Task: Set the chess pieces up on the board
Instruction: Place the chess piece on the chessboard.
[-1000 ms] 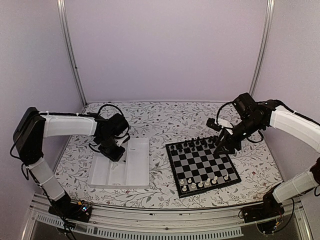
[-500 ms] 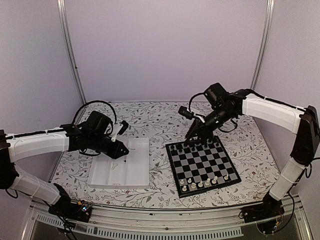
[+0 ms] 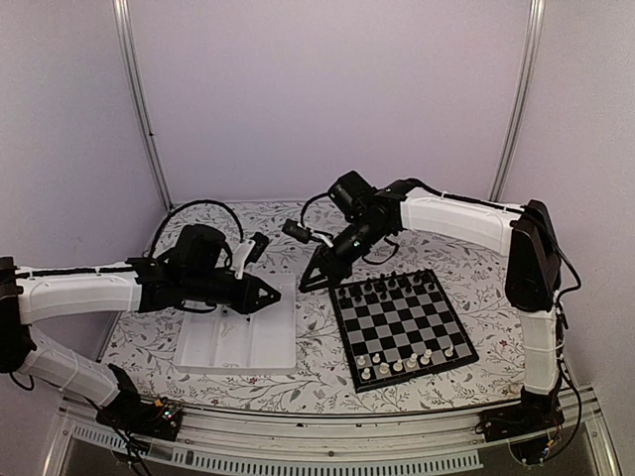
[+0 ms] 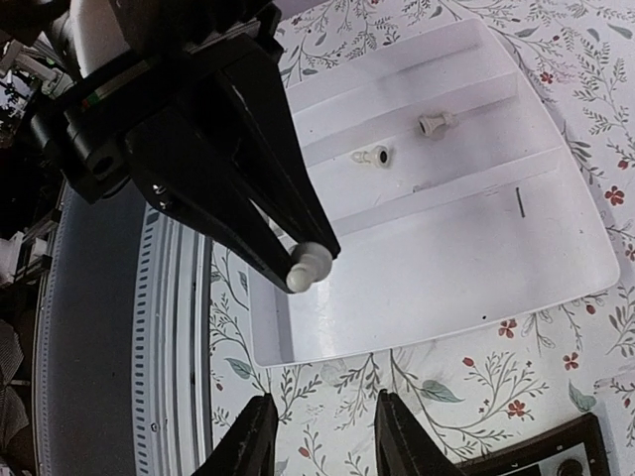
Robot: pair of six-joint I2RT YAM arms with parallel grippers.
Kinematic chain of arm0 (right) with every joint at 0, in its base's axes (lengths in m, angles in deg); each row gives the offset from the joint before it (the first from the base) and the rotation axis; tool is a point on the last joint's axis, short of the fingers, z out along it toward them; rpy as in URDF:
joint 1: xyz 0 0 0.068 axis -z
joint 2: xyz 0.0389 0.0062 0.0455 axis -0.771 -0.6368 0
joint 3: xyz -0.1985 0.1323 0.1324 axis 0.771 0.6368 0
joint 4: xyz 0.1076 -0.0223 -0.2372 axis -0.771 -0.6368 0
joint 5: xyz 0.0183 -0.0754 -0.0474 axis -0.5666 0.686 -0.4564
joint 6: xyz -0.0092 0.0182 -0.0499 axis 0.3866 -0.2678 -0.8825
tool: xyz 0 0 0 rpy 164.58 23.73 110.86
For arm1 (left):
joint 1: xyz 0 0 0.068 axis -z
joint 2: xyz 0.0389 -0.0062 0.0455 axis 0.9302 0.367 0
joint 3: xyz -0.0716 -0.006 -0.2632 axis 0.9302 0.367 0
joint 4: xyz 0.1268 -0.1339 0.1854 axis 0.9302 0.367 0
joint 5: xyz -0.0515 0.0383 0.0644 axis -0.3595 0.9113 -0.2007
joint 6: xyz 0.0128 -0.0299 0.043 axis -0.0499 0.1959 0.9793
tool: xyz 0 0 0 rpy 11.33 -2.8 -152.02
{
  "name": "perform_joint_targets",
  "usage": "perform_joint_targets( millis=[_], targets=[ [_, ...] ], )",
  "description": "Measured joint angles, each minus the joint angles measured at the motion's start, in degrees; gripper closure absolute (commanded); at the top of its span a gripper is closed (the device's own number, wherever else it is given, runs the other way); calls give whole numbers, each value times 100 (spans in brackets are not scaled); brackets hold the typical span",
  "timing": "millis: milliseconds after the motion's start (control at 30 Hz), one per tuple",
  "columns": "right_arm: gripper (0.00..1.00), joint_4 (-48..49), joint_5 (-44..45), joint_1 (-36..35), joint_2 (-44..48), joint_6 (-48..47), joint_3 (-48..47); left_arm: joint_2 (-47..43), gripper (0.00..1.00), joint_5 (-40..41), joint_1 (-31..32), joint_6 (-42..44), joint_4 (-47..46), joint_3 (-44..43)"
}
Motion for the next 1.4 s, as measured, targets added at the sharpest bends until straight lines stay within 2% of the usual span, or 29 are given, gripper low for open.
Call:
perform_joint_targets(
  millis=[300, 633, 900, 1067, 1233, 1400],
  targets=[
    [64, -4, -79, -122, -96, 221, -129, 275, 92, -229, 63, -195, -540, 2],
    [67, 15, -205, -129, -343, 367, -396, 402, 91, -385, 125, -210, -627, -20],
    [79, 9, -306, -151, -407, 420, -442, 446, 91, -409, 166, -205, -623, -120],
    [99, -31, -402, -155, -420, 428, -448, 514, 91, -385, 186, -192, -616, -153],
    [100, -74, -396, -153, -450, 411, -455, 540, 86, -363, 195, -181, -575, -153],
    [100, -85, -256, -105, -450, 356, -457, 634, 86, -319, 197, -177, -632, -157]
  ],
)
